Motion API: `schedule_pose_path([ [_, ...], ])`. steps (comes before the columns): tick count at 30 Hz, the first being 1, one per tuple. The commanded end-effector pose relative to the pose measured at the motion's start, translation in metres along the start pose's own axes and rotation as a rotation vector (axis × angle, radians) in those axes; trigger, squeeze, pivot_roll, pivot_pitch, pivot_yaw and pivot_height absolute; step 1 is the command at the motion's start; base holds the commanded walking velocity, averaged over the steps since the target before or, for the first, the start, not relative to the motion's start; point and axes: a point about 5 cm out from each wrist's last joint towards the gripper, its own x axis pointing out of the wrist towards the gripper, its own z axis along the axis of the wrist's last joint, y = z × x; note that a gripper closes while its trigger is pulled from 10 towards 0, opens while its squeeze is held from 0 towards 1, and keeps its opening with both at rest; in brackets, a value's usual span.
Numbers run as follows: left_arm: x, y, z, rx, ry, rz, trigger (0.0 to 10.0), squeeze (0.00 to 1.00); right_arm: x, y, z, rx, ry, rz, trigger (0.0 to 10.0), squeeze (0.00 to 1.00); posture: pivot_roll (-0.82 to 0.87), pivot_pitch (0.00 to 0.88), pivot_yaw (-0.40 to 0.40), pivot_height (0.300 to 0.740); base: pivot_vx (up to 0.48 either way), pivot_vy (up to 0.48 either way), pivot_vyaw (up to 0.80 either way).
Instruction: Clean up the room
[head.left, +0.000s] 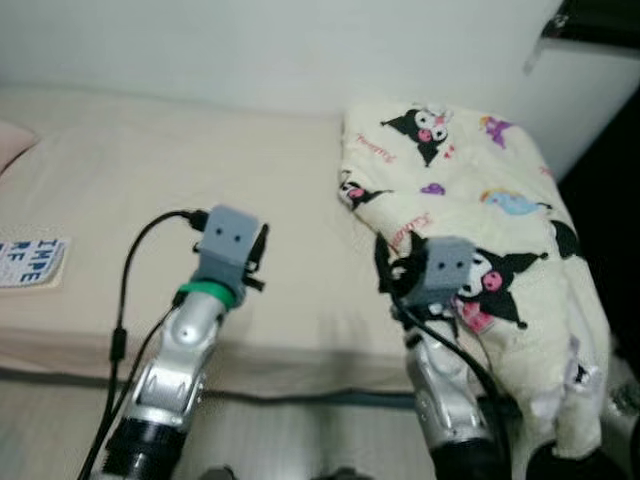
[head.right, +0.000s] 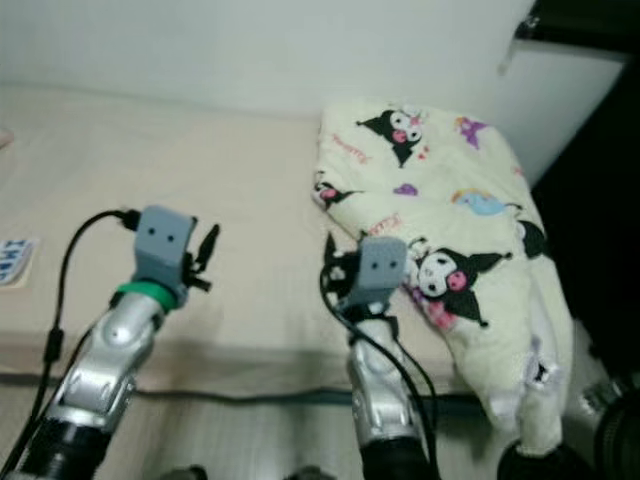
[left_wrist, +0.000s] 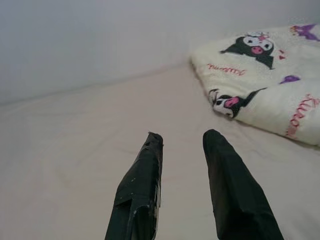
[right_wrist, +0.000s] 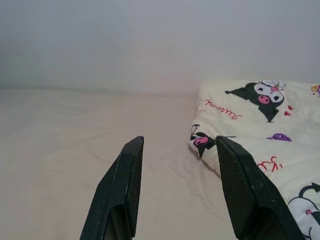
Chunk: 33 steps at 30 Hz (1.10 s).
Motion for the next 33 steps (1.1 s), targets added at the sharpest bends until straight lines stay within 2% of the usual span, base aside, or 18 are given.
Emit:
schedule_pose_path([
  [1,-0.0009,-0.0047,-0.0042,0.002,0.021,-0.02,10.0,0.0,-0.0022,-0.0039,-0.0026,0.003,0.009,-0.017,10.0,0.0,0.02,0.014,0.018,0.733,0.0,-0.409,0.0],
  [8,-0.0004,-0.0039,-0.0046,0.005,0.027,-0.021,10.0,0.0,-0.0021,-0.0034,-0.0026,0.004,0.008,-0.017,10.0,0.0,0.02,0.01,0.021,0.733,0.0,-0.413,0.0],
  [18,0.0009,-0.0037,-0.007,-0.015,0.053,-0.018,10.0,0.0,-0.0021,-0.0037,-0.0028,0.003,0.008,-0.018,10.0,0.0,0.01,0.008,0.023,0.733,0.0,0.0,0.0],
  [22,0.0013,-0.004,-0.007,-0.022,0.056,-0.019,10.0,0.0,-0.0022,-0.0038,-0.0029,0.004,0.008,-0.019,10.0,0.0,0.01,0.01,0.025,0.733,0.0,0.472,0.0],
  [33,0.0011,-0.0065,-0.0055,-0.025,0.047,-0.033,10.0,0.0,-0.0033,-0.0041,-0.0039,0.003,0.011,-0.021,10.0,0.0,0.01,0.016,0.026,0.733,0.0,0.0,0.0],
])
